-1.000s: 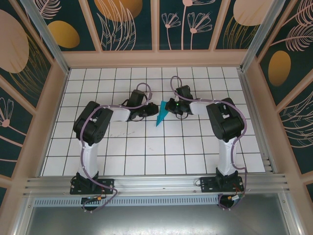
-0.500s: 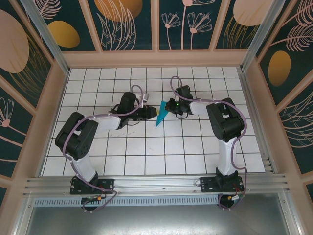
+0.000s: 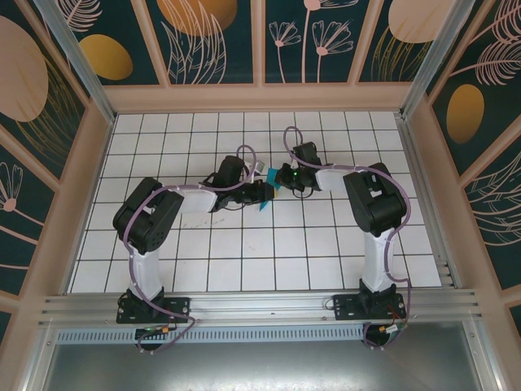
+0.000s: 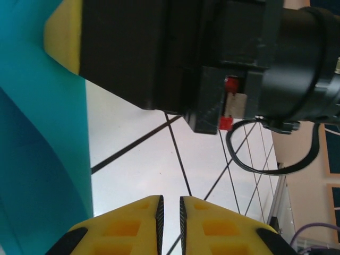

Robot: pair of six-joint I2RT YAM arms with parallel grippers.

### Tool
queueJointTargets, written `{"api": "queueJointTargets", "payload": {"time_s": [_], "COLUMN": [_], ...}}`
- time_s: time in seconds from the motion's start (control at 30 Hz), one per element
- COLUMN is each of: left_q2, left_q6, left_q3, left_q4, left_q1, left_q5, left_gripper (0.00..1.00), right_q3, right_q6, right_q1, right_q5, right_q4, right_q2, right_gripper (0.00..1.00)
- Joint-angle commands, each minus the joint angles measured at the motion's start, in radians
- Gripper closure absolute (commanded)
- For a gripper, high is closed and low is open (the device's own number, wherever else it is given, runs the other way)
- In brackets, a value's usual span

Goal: Fold a paper plane with a square sheet of paper (fold left side to right side)
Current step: Fold the wing for the fifth time at the center of the table.

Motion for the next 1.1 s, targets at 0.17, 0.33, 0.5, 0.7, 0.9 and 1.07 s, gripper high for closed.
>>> {"api": "queueJointTargets", "payload": {"time_s": [0.17, 0.33, 0.5, 0.7, 0.9, 1.07], "left_q2": [0.034, 0.046, 0.053, 0.073, 0.074, 0.062], "left_q6": [0.053, 0.082, 0.094, 0.093, 0.091, 0.079], "left_q3": [0.021, 0.025, 0.027, 0.021, 0.002, -0.031], "left_q4": [-0.074, -0.116, -0.134, -0.129, -0.123, -0.092], "left_q1": [0.004, 0.003, 0.004, 0.004, 0.004, 0.002], "left_q5": [-0.067, -0.103, -0.120, -0.114, -0.113, -0.091], "left_gripper": [0.81, 0.81, 0.81, 0.81, 0.82, 0.82], "right_q3": [-0.020, -0.020, -0.019, -0.014, -0.002, 0.010], "right_q6": [-0.014, -0.016, -0.016, -0.019, -0.026, -0.030], "right_q1": [0.009, 0.009, 0.011, 0.012, 0.012, 0.012], "right_q5": [0.054, 0.055, 0.056, 0.055, 0.053, 0.056], "right_q4": [-0.112, -0.113, -0.116, -0.119, -0.121, -0.130], "right_q2": [0.058, 0.056, 0.055, 0.054, 0.052, 0.056], "right_gripper": [0.88, 0.88, 0.88, 0.88, 0.88, 0.88]}}
